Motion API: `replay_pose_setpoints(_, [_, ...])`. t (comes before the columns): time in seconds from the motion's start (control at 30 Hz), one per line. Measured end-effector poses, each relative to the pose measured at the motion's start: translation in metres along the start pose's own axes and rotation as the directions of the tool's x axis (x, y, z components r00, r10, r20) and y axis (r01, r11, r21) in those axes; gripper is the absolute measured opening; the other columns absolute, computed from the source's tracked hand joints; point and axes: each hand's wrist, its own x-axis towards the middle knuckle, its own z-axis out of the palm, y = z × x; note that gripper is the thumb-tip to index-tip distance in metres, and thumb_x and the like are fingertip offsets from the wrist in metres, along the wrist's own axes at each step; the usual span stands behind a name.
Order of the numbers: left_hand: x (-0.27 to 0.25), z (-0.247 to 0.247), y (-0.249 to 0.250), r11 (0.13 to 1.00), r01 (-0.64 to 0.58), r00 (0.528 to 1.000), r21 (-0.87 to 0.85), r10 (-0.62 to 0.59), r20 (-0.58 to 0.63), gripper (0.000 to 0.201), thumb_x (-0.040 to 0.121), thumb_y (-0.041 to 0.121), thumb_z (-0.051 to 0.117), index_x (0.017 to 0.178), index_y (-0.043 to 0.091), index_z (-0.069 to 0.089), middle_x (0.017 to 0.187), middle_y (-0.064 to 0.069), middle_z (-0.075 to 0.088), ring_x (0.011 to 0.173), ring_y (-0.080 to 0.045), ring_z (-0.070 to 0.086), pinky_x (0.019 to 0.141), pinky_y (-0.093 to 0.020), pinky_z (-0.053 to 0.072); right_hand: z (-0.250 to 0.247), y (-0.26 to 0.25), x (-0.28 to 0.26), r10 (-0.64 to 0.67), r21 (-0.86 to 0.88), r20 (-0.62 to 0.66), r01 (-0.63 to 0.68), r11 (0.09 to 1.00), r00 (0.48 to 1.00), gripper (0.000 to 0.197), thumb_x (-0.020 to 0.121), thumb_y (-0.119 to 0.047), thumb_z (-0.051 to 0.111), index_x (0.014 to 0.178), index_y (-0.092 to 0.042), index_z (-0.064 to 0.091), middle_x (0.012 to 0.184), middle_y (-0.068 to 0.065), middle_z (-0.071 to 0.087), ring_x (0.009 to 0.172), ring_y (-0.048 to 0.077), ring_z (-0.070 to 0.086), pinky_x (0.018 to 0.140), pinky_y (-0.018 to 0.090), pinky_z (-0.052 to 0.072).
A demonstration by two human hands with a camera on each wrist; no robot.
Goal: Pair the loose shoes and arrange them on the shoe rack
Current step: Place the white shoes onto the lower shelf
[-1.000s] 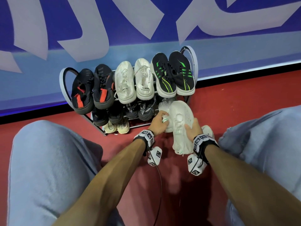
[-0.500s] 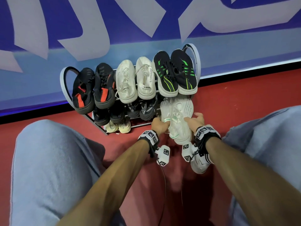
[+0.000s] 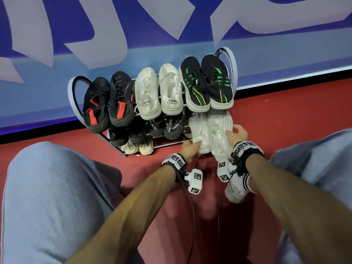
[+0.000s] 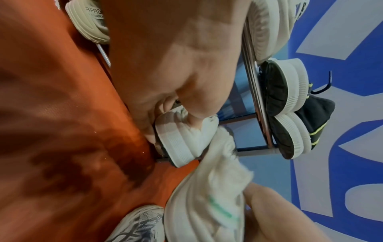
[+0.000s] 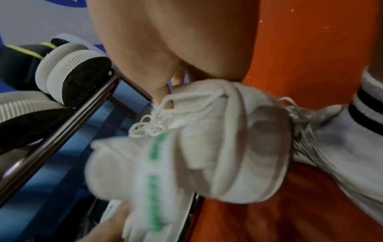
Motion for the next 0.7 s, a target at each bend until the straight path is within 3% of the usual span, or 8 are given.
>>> replay_pose_setpoints(0.1, [-0.036, -0.004, 0.024, 0.996, -0.067, 0.997, 0.057, 0.065, 0.030, 0.039, 0.082, 0.037, 0.069, 0.105, 0.005, 0.065, 0.111, -0.015, 0.072, 0.101, -0.030, 0.070, 0.089, -0.043, 0.056, 0.004, 0.002, 0.005, -0.108, -0.158, -0.037, 0.101, 0.982, 0.993, 0.037, 0.085, -0.008, 0.059, 0.122, -0.012, 0.063, 0.110, 0.008, 0.068, 0.091, 0.025, 0.063, 0.073, 0.029, 0.047])
replay_pose_setpoints(0.2, [-0.041, -0.007, 0.023, 0.992, -0.106, 0.992, 0.063, 0.101, 0.073, 0.009, 0.090, 0.024, 0.064, 0.091, 0.016, 0.068, 0.106, -0.009, 0.074, 0.101, -0.026, 0.071, 0.095, -0.042, 0.056, 0.011, 0.003, 0.009, -0.168, -0.285, -0.065, 0.143, 0.948, 0.984, 0.033, 0.086, -0.008, 0.058, 0.118, -0.014, 0.064, 0.104, 0.008, 0.069, 0.095, 0.031, 0.063, 0.076, 0.031, 0.047])
replay_pose_setpoints(0.33, [-0.046, -0.009, 0.024, 0.993, -0.117, 0.983, 0.031, 0.111, 0.144, 0.026, 0.092, 0.024, 0.064, 0.111, 0.007, 0.069, 0.103, -0.005, 0.074, 0.091, -0.018, 0.071, 0.089, -0.036, 0.057, 0.019, 0.001, 0.014, -0.139, -0.268, -0.126, 0.102, 0.958, 0.982, 0.032, 0.086, -0.007, 0.056, 0.116, -0.015, 0.065, 0.107, 0.015, 0.068, 0.102, 0.036, 0.062, 0.083, 0.040, 0.053])
replay_pose_setpoints(0.4, [-0.054, -0.017, 0.034, 0.997, -0.075, 0.971, 0.002, 0.072, 0.228, 0.020, 0.092, 0.018, 0.063, 0.108, 0.007, 0.067, 0.092, -0.004, 0.071, 0.079, -0.014, 0.066, 0.072, -0.027, 0.056, 0.020, 0.004, 0.017, -0.139, -0.233, -0.132, 0.105, 0.967, 0.982, 0.033, 0.087, -0.003, 0.057, 0.117, -0.011, 0.065, 0.107, 0.017, 0.069, 0.102, 0.035, 0.062, 0.081, 0.036, 0.051])
replay_pose_setpoints(0.47, [-0.053, -0.032, 0.044, 1.000, -0.027, 0.974, -0.003, 0.027, 0.226, 0.024, 0.079, 0.022, 0.063, 0.100, 0.011, 0.067, 0.090, -0.005, 0.066, 0.081, -0.019, 0.061, 0.070, -0.029, 0.051, 0.020, 0.011, 0.020, -0.141, -0.188, -0.113, 0.118, 0.975, 0.984, 0.035, 0.085, -0.002, 0.058, 0.118, -0.010, 0.067, 0.098, 0.016, 0.071, 0.092, 0.034, 0.067, 0.076, 0.034, 0.054])
replay_pose_setpoints(0.53, [-0.043, -0.048, 0.049, 0.999, -0.025, 0.999, -0.045, 0.027, 0.047, 0.034, 0.071, 0.036, 0.058, 0.094, 0.012, 0.066, 0.094, -0.005, 0.069, 0.087, -0.024, 0.060, 0.073, -0.034, 0.048, 0.020, 0.016, 0.021, -0.138, -0.152, -0.088, 0.124, 0.981, 0.986, 0.036, 0.085, -0.003, 0.058, 0.119, -0.011, 0.067, 0.088, 0.014, 0.072, 0.078, 0.027, 0.067, 0.070, 0.031, 0.054])
replay_pose_setpoints(0.6, [-0.032, -0.058, 0.050, 0.984, -0.004, 0.992, -0.178, -0.020, -0.129, 0.053, 0.075, 0.056, 0.054, 0.104, 0.013, 0.065, 0.104, -0.005, 0.072, 0.093, -0.026, 0.063, 0.076, -0.038, 0.052, 0.022, 0.018, 0.020, -0.136, -0.110, -0.077, 0.127, 0.986, 0.988, 0.037, 0.086, -0.004, 0.058, 0.120, -0.013, 0.067, 0.087, 0.012, 0.073, 0.074, 0.022, 0.065, 0.069, 0.027, 0.052])
replay_pose_setpoints(0.7, [-0.021, -0.060, 0.047, 0.943, 0.117, 0.924, -0.311, -0.218, -0.314, 0.106, 0.059, 0.089, 0.048, 0.125, 0.007, 0.058, 0.110, -0.010, 0.067, 0.093, -0.034, 0.067, 0.086, -0.046, 0.055, 0.025, 0.017, 0.018, -0.128, -0.054, -0.059, 0.125, 0.991, 0.990, 0.037, 0.088, -0.003, 0.057, 0.122, -0.013, 0.067, 0.084, 0.008, 0.071, 0.072, 0.019, 0.063, 0.065, 0.023, 0.049])
